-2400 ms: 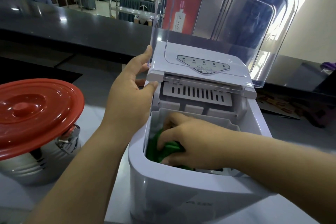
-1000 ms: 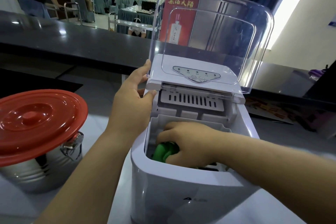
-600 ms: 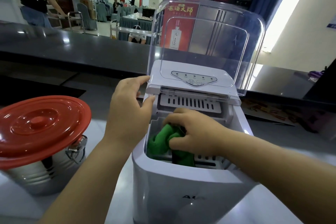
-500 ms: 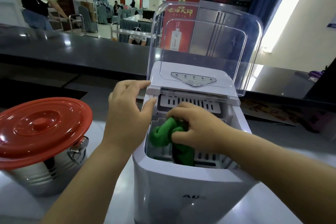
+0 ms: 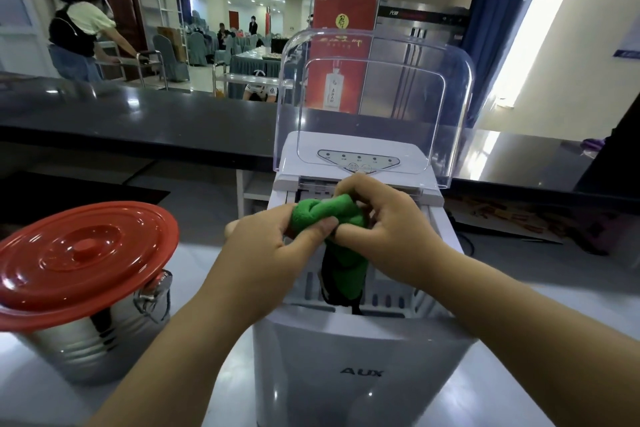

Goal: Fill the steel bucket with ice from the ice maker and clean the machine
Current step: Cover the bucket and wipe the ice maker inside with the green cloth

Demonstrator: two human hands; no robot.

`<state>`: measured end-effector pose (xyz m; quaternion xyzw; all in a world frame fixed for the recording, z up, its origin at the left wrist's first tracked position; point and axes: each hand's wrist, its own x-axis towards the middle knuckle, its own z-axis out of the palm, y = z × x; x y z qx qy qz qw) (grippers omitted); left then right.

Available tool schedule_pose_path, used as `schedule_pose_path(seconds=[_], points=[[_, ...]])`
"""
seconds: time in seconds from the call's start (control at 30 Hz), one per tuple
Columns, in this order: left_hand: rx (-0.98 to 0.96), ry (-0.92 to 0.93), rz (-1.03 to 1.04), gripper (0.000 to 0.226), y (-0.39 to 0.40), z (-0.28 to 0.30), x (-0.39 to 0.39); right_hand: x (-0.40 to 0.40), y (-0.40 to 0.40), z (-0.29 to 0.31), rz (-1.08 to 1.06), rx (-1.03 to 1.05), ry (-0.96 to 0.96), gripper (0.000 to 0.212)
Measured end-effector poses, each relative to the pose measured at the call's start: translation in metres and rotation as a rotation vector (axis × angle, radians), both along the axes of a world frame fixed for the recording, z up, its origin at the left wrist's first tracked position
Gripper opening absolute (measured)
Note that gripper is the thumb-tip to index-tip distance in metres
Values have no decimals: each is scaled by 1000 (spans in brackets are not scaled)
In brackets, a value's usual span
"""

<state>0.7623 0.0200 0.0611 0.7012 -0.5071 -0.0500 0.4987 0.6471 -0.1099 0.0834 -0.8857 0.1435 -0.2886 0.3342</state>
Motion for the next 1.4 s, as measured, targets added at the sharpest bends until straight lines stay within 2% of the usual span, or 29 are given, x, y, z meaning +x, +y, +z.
schedule_pose_path(seconds=[0.1, 0.23, 0.37, 0.43, 0.57, 1.0, 1.07, 1.17, 1.4], points=[[-1, 24, 15, 48, -2, -3, 0, -2, 1, 0, 52, 64, 4, 24], [-9, 3, 38, 29, -3, -4, -2, -5, 1, 1, 125, 122, 28, 35], [-57, 7, 60, 8, -2, -4, -1, -9, 3, 3, 191, 226, 36, 34], [-79, 6, 71, 15, -1, -5, 1, -11, 4, 4, 204, 336, 6, 26], [-113, -9, 93, 9, 0, -5, 1, -10, 7, 7, 149, 462, -39, 16], [-185, -17, 76, 12, 7, -8, -5, -16, 15, 17, 149, 532, 98, 7], [-196, -5, 73, 12, 7, -7, -6, -16, 17, 15, 110, 519, 65, 4], [-216, 21, 63, 26, 10, -5, -8, -16, 19, 13, 38, 526, -24, 4], [-269, 90, 56, 24, 11, -3, -10, -23, 24, 14, -55, 604, -213, 9]])
